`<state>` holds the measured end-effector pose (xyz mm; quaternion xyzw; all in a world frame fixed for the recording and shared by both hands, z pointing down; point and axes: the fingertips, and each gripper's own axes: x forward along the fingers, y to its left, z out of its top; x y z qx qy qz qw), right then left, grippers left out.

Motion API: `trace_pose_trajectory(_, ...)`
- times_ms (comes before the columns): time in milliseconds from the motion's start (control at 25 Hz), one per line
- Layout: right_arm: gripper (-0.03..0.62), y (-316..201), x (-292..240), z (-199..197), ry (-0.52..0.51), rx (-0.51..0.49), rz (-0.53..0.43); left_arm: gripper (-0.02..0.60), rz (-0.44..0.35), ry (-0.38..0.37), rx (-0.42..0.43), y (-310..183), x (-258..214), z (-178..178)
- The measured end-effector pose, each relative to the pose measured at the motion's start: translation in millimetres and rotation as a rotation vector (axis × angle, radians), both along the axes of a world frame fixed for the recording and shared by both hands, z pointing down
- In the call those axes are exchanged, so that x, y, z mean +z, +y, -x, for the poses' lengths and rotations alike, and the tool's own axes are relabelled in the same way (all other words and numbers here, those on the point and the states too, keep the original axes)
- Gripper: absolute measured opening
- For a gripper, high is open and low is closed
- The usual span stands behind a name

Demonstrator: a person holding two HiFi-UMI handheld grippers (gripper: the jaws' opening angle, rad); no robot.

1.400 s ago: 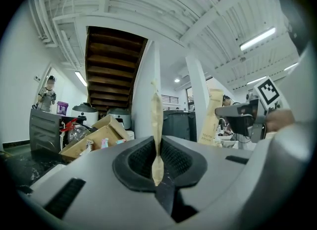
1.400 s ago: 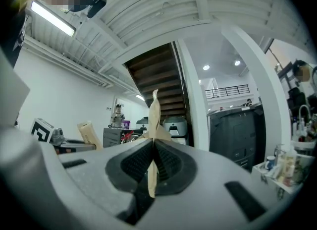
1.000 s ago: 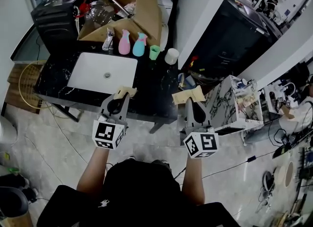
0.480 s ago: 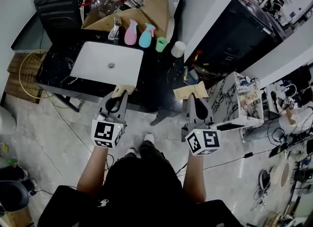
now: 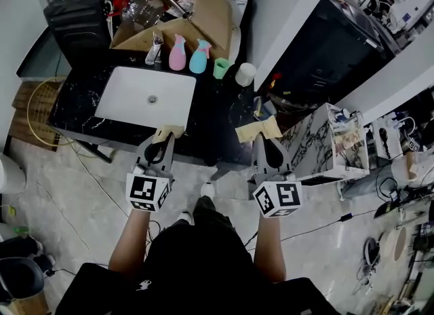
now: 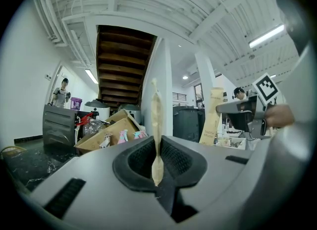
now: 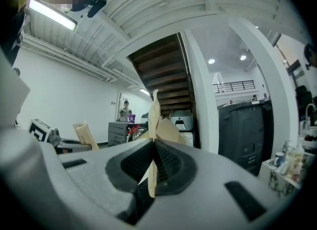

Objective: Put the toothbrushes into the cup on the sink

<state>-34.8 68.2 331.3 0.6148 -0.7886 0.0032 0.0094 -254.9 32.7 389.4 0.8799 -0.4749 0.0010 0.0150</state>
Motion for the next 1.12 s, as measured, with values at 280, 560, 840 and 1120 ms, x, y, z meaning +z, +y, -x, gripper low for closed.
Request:
trace_pose_trajectory(280, 0.006, -36, 5, -32, -0.020, 0.009, -0.003, 0.030, -0.015, -0.017, 0.003, -37, -8, -31)
trace_pose_trajectory(560, 0.006, -81, 7, -59, -0.033, -0.002, -0.007, 0.031, -0.024, -0.022, -0.020, -81, -15, -54)
trace_pose_trajectory(840, 0.006, -128, 7, -79, -0.036, -0.027, -0.005, 0.031, -0.024, -0.033, -0.044, -119, -19, -75)
trace_pose_trajectory(1120, 0.006, -168, 6, -101, -0.061, -0.067, -0.005, 0.030, -0.022, -0.053, -0.064, -150, -20, -103)
